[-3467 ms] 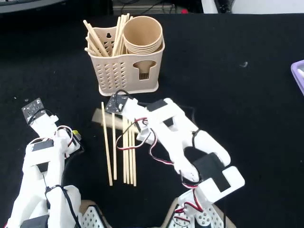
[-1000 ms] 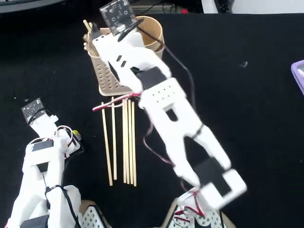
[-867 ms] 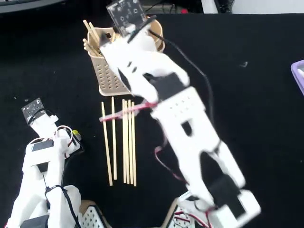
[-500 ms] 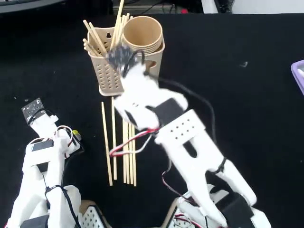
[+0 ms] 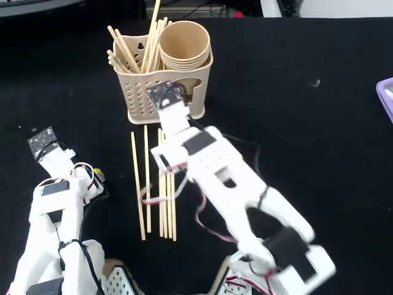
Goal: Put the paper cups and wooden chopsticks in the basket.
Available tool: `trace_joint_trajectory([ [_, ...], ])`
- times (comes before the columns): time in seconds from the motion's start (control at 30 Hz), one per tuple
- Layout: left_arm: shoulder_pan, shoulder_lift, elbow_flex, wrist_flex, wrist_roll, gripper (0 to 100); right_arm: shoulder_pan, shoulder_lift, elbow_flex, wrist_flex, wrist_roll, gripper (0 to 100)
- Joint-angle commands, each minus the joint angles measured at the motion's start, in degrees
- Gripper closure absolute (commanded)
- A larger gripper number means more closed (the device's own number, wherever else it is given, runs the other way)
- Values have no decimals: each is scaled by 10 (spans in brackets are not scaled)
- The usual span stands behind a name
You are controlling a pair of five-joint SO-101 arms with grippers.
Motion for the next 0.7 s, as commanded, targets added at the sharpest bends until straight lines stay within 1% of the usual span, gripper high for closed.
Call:
trace_joint_trajectory([
  [0.0,-1,-13,-5,-9,-3,791,-9,83,-121,47,-25,761],
  [0.27,-1,-14,-5,-9,-3,791,-8,280,-288,101,-17,763],
  [0.47,-1,-14,-5,-9,-3,791,-2,385,-433,173,25,851],
  [0.67,-1,-14,-5,-8,-3,791,-4,475,-542,260,33,847],
])
